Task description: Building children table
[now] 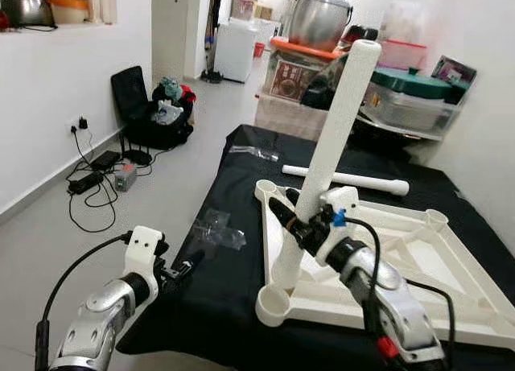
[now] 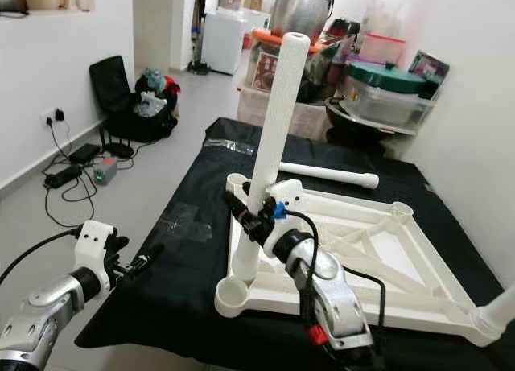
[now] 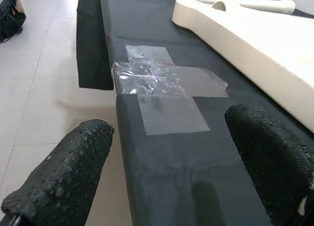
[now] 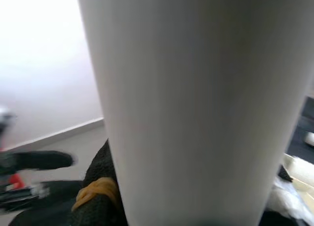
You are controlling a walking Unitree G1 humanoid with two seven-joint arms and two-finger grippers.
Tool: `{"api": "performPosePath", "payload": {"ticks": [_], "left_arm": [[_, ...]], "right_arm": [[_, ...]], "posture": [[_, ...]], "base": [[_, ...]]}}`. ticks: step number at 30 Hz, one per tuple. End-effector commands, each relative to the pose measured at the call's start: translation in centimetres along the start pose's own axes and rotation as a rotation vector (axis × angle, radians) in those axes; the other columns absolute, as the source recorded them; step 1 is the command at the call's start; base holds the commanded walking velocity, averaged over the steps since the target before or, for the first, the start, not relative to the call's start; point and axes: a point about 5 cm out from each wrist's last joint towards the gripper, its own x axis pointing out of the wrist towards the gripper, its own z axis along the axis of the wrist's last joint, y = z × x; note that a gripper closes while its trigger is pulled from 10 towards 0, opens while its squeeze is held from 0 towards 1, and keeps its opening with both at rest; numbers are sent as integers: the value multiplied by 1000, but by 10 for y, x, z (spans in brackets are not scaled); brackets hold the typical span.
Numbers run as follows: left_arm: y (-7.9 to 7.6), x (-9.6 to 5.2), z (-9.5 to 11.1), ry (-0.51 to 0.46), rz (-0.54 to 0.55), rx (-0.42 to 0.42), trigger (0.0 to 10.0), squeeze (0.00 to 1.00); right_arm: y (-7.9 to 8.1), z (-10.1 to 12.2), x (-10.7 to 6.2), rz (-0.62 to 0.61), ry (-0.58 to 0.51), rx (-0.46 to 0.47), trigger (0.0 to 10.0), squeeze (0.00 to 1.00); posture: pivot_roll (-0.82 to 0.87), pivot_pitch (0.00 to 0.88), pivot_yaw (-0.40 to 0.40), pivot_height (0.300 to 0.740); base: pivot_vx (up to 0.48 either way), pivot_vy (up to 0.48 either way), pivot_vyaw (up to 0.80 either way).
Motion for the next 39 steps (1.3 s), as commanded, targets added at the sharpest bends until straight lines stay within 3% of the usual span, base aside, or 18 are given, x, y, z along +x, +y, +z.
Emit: {"api": "performPosePath", "payload": {"ticks": [1, 3, 5, 10, 20, 26, 29, 31, 34, 39], "left_arm": [[-4, 4, 0, -3, -19, 3, 10000, 0], [-4, 4, 0, -3, -19, 3, 10000, 0], [-4, 4, 1, -2, -21, 4, 10000, 0], [-4, 4, 0, -1, -20, 2, 10000, 0], [-3, 4, 0, -1, -18, 1, 10000, 0], [-3, 5, 0, -2, -21, 1, 10000, 0], [-3, 5, 0, -2, -21, 1, 10000, 0], [-3, 5, 0, 1, -23, 2, 10000, 0], [-3, 5, 0, 2, -23, 4, 10000, 0], [-3, 6, -1, 3, -25, 3, 10000, 0]], "right_arm": [[23, -64, -15, 138, 297, 215, 10000, 0], [23, -64, -15, 138, 297, 215, 10000, 0], [32, -56, -20, 265, 271, 228, 10000, 0], [37, -54, -27, 358, 276, 231, 10000, 0], [33, -49, -34, 407, 277, 221, 10000, 0], [31, -21, -33, 459, 137, 248, 10000, 0], [31, -21, -33, 459, 137, 248, 10000, 0], [30, -1, -31, 483, 37, 281, 10000, 0], [27, 10, -30, 481, -25, 289, 10000, 0], [22, 20, -28, 465, -73, 288, 10000, 0]], "posture": [[96, 0, -156, 740], [96, 0, -156, 740], [95, 0, -153, 740], [97, 0, -156, 740], [99, 0, -155, 740], [92, 0, -150, 740], [92, 0, -150, 740], [91, 0, -147, 740], [92, 0, -147, 740], [90, 0, -145, 740]], "base": [[0, 0, 0], [0, 0, 0], [0, 0, 0], [0, 0, 0], [0, 0, 0], [0, 0, 0], [0, 0, 0], [0, 0, 0], [0, 0, 0], [0, 0, 0]]}}
